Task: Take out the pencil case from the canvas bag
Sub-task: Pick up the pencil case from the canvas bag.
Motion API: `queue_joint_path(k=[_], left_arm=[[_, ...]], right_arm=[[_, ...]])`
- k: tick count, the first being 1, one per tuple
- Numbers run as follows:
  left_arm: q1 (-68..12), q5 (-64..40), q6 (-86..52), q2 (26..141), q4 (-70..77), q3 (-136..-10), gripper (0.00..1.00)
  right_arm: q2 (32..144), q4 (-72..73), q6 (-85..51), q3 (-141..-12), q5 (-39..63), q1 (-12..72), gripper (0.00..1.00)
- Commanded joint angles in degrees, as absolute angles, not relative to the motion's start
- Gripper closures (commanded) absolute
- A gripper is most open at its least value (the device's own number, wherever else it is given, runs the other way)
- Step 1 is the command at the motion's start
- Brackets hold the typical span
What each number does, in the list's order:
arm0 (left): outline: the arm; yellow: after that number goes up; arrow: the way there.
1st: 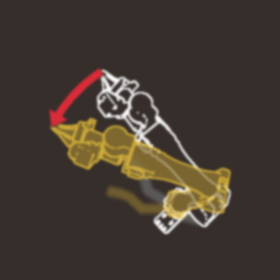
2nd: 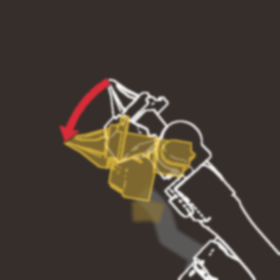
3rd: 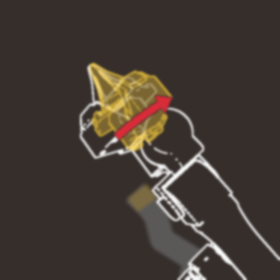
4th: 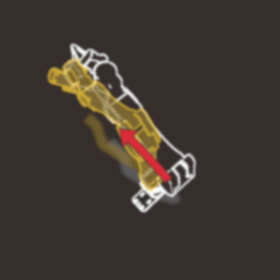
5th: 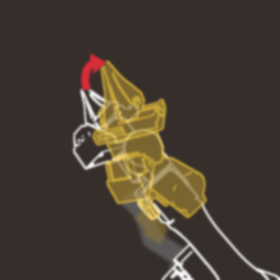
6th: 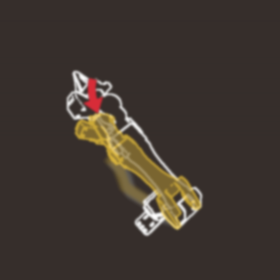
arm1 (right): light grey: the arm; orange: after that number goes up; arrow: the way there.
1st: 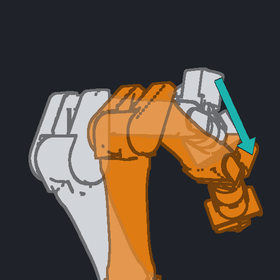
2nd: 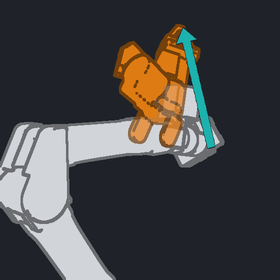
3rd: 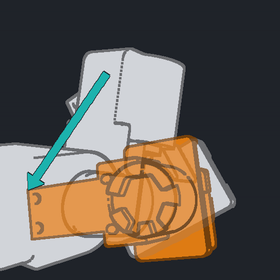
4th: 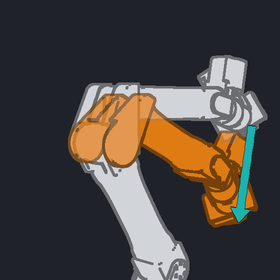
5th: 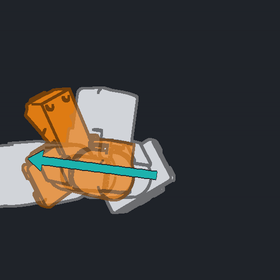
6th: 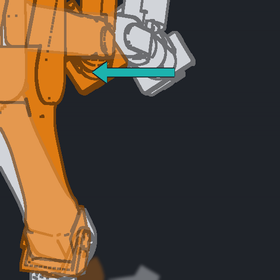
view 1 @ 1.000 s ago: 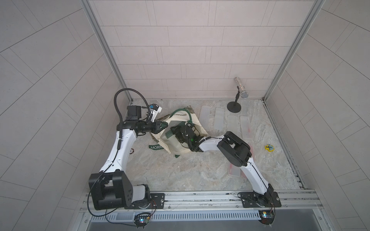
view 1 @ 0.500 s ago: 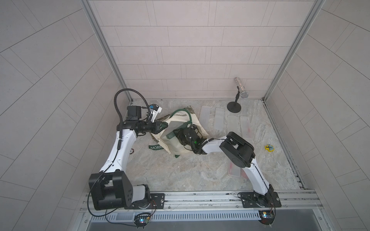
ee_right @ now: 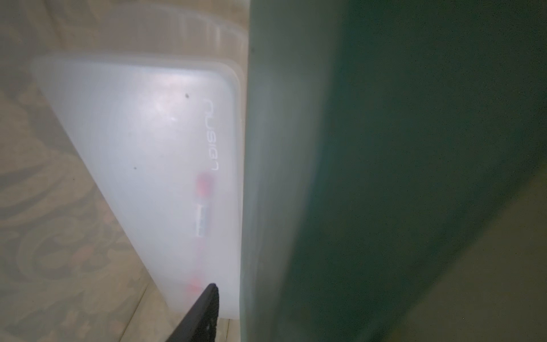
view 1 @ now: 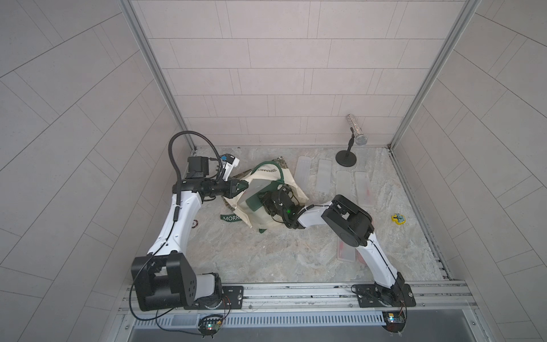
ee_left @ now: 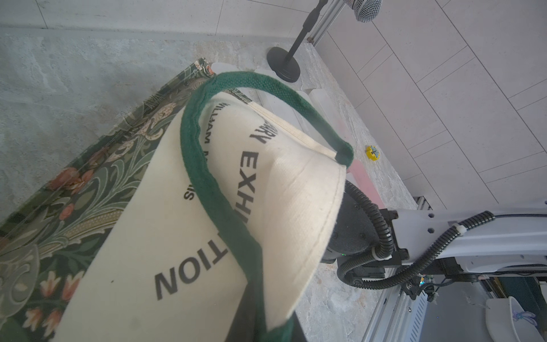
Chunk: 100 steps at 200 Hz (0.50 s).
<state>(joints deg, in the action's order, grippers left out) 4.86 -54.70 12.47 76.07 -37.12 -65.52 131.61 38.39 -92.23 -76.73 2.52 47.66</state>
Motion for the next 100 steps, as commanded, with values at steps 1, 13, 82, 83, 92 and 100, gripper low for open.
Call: queue_joint_path(k=[1, 13, 82, 83, 92, 100], left_arm=[[4.9, -58.5, 12.9, 74.3, -36.5, -65.0, 1.0], [5.0, -58.5, 12.8, 74.1, -36.5, -65.0, 1.0], [5.9, -56.4, 8.8, 73.7, -33.0, -63.8, 1.0], [5.9, -56.3, 8.7, 73.7, -32.9, -63.7, 1.0], [6.0, -55.8, 7.7, 73.8, -32.4, -63.6, 1.0], [6.1, -55.8, 7.3, 74.0, -32.4, -63.8, 1.0]], right_arm=[[133.6, 38.7, -93.4, -76.5, 1.5, 47.4, 0.49], [133.7, 39.5, -93.4, -76.2, 1.7, 47.2, 0.51], [132.1, 47.2, -89.0, -72.2, 4.2, 46.7, 0.73], [132.1, 47.3, -88.9, -72.1, 4.4, 46.7, 0.73], [131.8, 47.8, -88.3, -71.9, 5.5, 46.5, 0.75], [131.6, 47.9, -87.4, -71.8, 6.3, 46.4, 0.77]])
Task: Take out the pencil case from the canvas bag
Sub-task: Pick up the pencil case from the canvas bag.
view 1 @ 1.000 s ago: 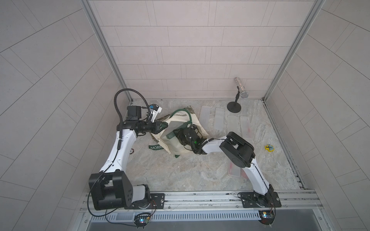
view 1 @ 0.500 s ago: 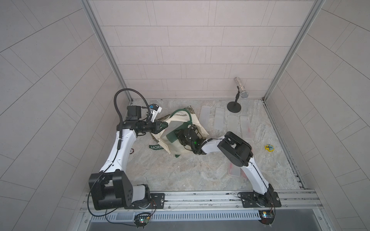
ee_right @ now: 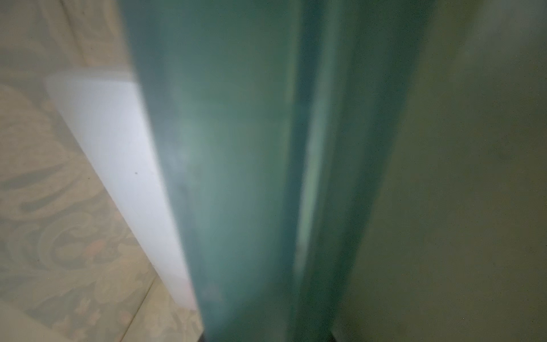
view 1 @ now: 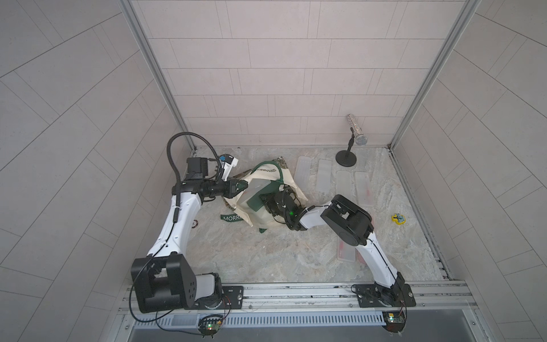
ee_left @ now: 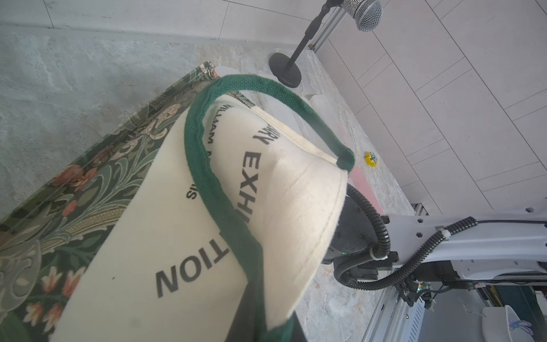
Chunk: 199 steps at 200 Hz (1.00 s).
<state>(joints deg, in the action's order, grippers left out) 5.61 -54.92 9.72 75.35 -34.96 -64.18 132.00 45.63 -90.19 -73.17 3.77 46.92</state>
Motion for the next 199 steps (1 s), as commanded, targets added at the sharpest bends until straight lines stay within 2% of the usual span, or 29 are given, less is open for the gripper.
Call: queue_joint_path(k=[1, 18, 80, 199], left_arm=[[6.1, -55.8, 7.2, 74.0, -32.3, -63.8, 1.0], [6.4, -55.1, 5.5, 74.2, -31.9, -63.8, 1.0], [8.2, -53.1, 0.8, 74.6, -28.2, -62.9, 1.0], [9.7, -53.0, -2.1, 75.0, -25.3, -61.9, 1.0]], right_arm=[[131.6, 47.9, -87.4, -71.8, 6.4, 46.4, 0.77], [131.2, 49.4, -85.0, -71.4, 8.4, 46.2, 0.83], [125.3, 41.5, -73.0, -69.9, 15.8, 45.7, 0.83], [111.9, 28.1, -53.3, -64.1, 20.9, 45.5, 0.82]])
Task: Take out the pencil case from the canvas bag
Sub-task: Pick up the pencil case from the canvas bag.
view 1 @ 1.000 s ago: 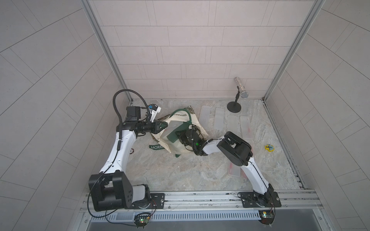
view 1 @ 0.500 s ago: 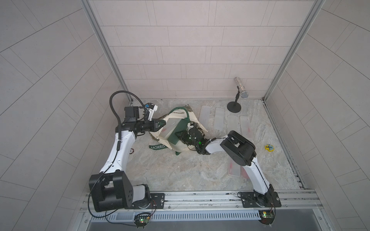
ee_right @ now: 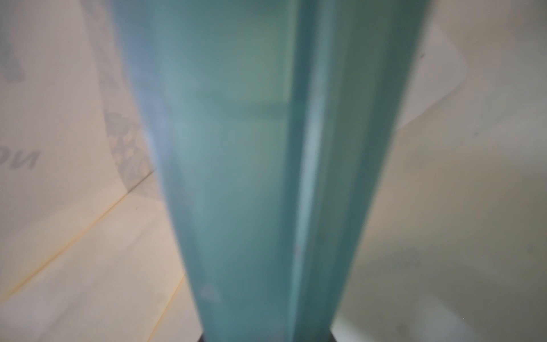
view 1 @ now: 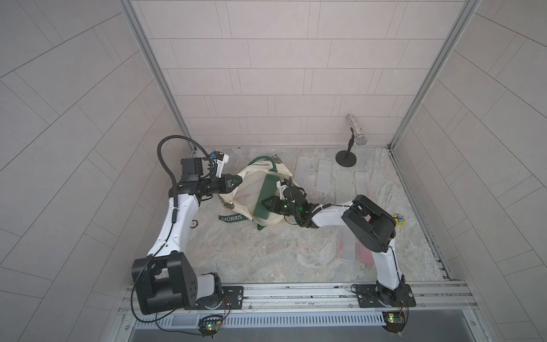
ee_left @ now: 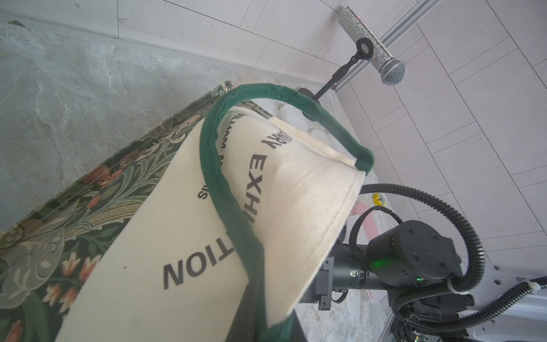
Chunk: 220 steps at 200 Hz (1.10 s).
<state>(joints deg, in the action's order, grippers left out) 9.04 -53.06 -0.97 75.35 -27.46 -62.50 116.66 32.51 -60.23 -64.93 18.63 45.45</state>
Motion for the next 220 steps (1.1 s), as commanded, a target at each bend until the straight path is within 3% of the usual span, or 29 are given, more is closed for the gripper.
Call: queue_joint_path(k=[1, 85, 220], left_arm=[[9.7, -52.9, -2.1, 75.0, -25.3, -61.9, 1.0], [9.8, -53.0, -3.5, 74.7, -23.7, -61.4, 1.0], [10.9, -55.2, -6.6, 73.3, -20.2, -59.9, 1.0]], right_arm=[[111.8, 28.0, -53.1, -64.1, 20.9, 45.5, 0.82], [99.7, 20.8, -40.2, -58.4, 23.9, 45.5, 0.8], [85.4, 20.0, -44.3, -45.9, 25.7, 44.2, 0.8]])
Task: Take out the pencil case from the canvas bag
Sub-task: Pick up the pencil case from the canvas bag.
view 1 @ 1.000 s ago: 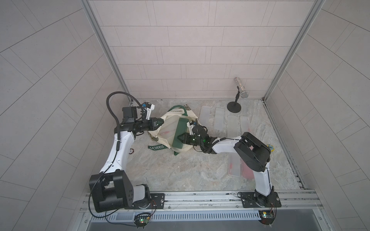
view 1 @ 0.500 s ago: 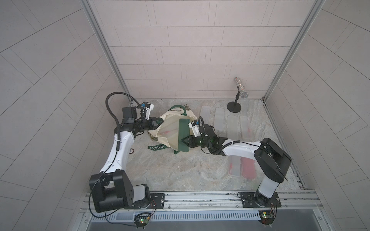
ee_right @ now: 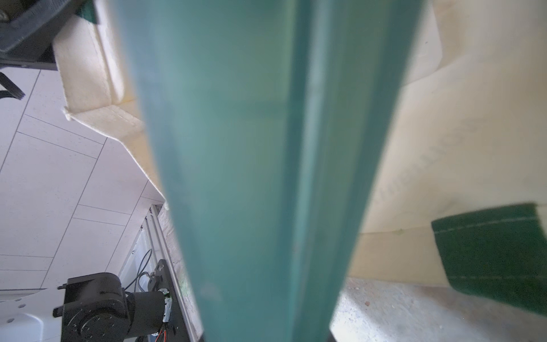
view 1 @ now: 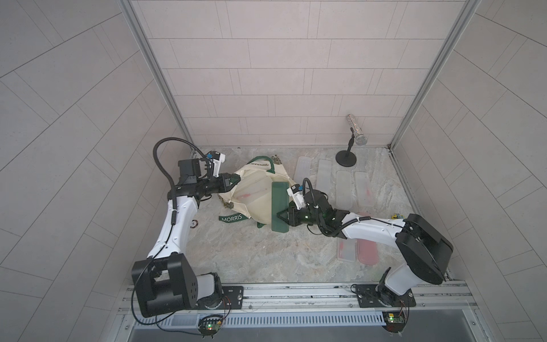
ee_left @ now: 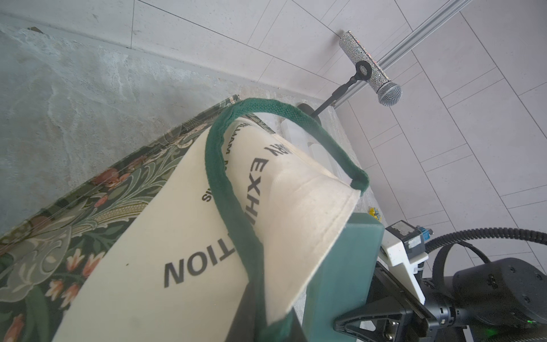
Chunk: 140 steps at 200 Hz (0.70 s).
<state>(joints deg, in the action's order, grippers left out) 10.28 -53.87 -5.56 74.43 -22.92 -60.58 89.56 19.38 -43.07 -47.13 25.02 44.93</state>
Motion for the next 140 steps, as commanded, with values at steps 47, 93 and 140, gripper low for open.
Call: queue_joint_path(k=[47, 93, 140], left_arm=[[11.5, -54.2, -6.1, 73.1, -20.2, -59.4, 1.0], [12.0, -54.5, -7.5, 72.4, -18.4, -58.5, 1.0], [12.6, -53.8, -7.4, 71.7, -17.8, -57.9, 1.0]], right_arm=[[78.7, 8.0, -42.1, -44.8, 24.1, 43.4, 0.8], [70.3, 3.9, -44.8, -40.0, 22.5, 41.6, 0.81], [62.1, 0.4, -47.8, -33.1, 20.4, 37.7, 0.83]])
